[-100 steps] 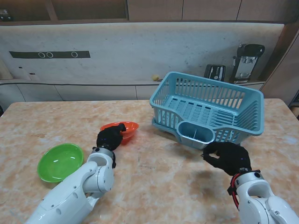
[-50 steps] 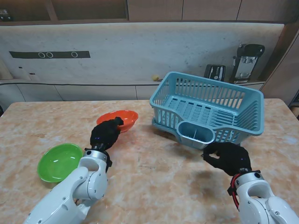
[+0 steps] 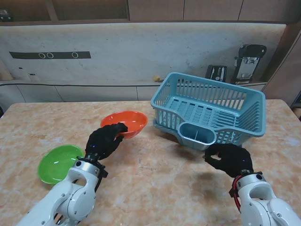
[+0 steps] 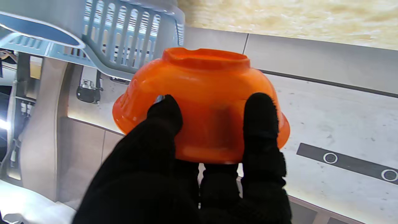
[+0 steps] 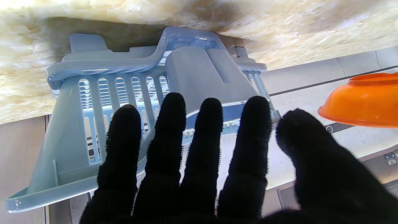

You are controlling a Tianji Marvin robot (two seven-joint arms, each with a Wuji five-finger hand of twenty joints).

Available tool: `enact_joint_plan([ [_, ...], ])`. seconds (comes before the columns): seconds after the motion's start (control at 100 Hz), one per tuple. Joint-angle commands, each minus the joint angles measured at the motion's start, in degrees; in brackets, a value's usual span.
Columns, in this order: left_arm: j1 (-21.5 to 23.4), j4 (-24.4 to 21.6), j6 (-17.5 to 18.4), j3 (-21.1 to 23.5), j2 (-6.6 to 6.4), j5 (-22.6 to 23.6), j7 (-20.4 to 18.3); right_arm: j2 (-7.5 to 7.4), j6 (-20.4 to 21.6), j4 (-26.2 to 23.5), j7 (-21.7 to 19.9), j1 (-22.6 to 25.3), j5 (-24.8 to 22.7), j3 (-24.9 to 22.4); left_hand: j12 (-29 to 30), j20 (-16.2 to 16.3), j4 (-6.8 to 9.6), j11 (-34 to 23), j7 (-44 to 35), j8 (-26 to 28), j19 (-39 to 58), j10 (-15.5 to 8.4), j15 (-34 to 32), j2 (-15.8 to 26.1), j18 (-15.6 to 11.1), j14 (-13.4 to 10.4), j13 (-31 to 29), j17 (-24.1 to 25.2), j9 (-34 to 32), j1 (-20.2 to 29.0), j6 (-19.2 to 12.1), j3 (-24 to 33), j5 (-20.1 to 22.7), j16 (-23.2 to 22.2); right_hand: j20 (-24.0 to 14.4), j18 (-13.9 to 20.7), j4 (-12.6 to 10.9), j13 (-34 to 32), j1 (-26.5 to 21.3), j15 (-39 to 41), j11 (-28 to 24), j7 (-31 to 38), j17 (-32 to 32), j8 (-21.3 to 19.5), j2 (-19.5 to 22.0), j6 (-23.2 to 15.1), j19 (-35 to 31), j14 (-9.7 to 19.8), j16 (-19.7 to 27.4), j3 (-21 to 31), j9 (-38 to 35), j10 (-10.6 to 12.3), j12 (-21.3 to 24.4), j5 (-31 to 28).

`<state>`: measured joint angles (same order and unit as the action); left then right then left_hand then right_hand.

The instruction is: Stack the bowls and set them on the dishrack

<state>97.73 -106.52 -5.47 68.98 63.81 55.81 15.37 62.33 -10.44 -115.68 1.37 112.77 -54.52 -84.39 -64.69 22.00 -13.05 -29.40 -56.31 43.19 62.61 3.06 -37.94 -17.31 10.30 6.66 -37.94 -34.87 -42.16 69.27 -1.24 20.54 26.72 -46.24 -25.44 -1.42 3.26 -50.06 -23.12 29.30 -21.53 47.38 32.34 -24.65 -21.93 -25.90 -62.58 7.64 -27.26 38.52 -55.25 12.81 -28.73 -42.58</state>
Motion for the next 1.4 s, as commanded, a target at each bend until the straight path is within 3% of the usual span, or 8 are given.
enact_joint_plan([
  [0.0, 1.66, -1.26, 1.76, 0.09, -0.14, -0.49, -0.51, 0.39, -0.41, -0.53, -0.61, 0.84, -0.29, 0.04, 0.24, -0.74, 1.74, 1.22, -5.29, 3.79, -2.44, -0.94, -1.63, 2.48, -5.89, 0.91, -3.43, 0.12, -1.61, 4.69, -5.43, 3.78, 2.95, -1.46, 0.48, -0.47, -0.77, -0.03, 0.73, -0.51, -0.35, 0.71, -0.58, -0.66, 1.35, -0.87, 0.51, 0.48, -0.42, -0.82, -0.74, 0.38, -0.63, -0.68],
  [0.21, 5.6, -2.68, 7.78, 1.29, -1.04, 1.92, -1.77, 0.47, -0.54, -0.72, -0.18, 1.26, -0.42, -0.26, 0.0, -1.21, 1.94, 2.26, -4.69, 4.07, -2.87, -1.21, -0.38, 1.97, -5.72, 0.81, -4.35, -0.22, -2.43, 4.69, -5.5, 4.6, 3.61, -2.07, 0.46, -0.45, -0.77, -0.03, 0.71, -0.52, -0.38, 0.7, -0.53, -0.65, 1.35, -0.8, 0.48, 0.53, -0.42, -0.82, -0.78, 0.44, -0.64, -0.65],
  [0.42, 7.66, -2.3, 11.18, 0.7, -1.37, 1.7, -2.11, 0.51, -0.73, -0.87, 0.06, 1.47, -0.45, -0.3, -0.14, -1.37, 1.66, 2.77, -4.35, 4.25, -2.91, -1.18, 0.25, 1.87, -5.59, 0.8, -4.53, -0.39, -2.74, 4.7, -5.6, 4.73, 3.84, -2.46, 0.44, -0.46, -0.76, -0.08, 0.74, -0.5, -0.34, 0.7, -0.47, -0.65, 1.38, -0.88, 0.46, 0.62, -0.43, -0.84, -0.7, 0.41, -0.64, -0.65],
  [0.89, 4.62, 2.8, 16.81, -5.69, -1.51, -2.46, -2.84, 0.61, -1.29, -1.38, 0.53, 2.14, -0.84, -0.59, -0.56, -1.59, 1.45, 3.64, -3.85, 4.26, -2.98, -1.45, 1.26, 2.09, -5.73, 0.56, -4.64, -0.33, -2.86, 4.7, -5.76, 4.13, 3.85, -2.28, 0.43, -0.5, -0.76, -0.06, 0.75, -0.49, -0.35, 0.72, -0.55, -0.65, 1.39, -0.74, 0.48, 0.52, -0.43, -0.81, -0.77, 0.34, -0.64, -0.72],
  [1.39, 0.27, 7.51, 19.56, -9.35, -1.64, -5.12, -4.8, 0.68, -1.47, -1.64, 0.84, 2.45, -0.86, -0.78, 0.28, -1.88, 1.92, 4.6, -3.18, 3.02, -3.71, -2.06, 2.68, 2.64, -6.13, 0.09, -4.25, 0.42, -2.53, 4.7, -6.17, 2.97, 3.54, -0.44, 0.42, -0.54, -0.76, -0.04, 0.72, -0.49, -0.33, 0.69, -0.45, -0.64, 1.38, -0.76, 0.4, 0.51, -0.43, -0.82, -0.72, 0.37, -0.63, -0.71],
])
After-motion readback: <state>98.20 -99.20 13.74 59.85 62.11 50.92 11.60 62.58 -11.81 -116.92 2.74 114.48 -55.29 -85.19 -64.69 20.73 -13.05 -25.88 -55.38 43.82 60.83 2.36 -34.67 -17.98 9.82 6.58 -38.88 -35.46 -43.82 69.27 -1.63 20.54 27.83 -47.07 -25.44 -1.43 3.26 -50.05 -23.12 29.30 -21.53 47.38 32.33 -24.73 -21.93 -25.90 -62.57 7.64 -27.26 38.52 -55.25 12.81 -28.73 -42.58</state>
